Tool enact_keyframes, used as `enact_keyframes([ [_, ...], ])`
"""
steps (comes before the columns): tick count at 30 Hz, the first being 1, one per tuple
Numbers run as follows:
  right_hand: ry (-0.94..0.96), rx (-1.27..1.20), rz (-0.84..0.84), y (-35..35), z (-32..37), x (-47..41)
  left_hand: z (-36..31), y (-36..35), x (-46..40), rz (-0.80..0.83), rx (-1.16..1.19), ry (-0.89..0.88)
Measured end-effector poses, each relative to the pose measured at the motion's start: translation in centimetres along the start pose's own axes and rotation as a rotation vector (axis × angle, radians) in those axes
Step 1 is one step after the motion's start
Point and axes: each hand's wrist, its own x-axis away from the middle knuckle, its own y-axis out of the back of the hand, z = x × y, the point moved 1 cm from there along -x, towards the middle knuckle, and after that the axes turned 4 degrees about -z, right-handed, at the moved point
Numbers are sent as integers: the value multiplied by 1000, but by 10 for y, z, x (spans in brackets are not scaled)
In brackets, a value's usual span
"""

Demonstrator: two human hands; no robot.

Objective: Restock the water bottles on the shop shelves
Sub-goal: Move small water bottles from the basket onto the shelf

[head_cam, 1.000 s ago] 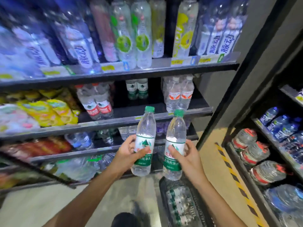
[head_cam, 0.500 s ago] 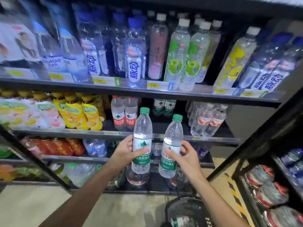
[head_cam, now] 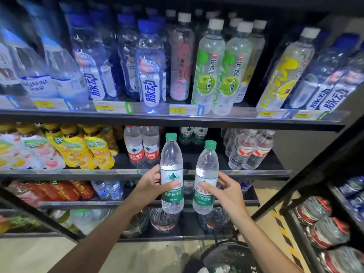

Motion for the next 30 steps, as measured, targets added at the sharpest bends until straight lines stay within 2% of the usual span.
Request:
enact_keyframes([
  [11, 42, 21, -41, 5, -25, -20, 11, -7, -31, -75, -14, -73],
  [17, 80, 83, 10, 3, -34, -19, 17, -6, -36, -85, 9, -87],
  [22, 208, 154, 14, 5, -10, -38, 11, 0, -42, -101, -11, -133],
  [30, 383, 95, -80, -9, -2, -95, 6, 14, -52, -124, -56, -195],
])
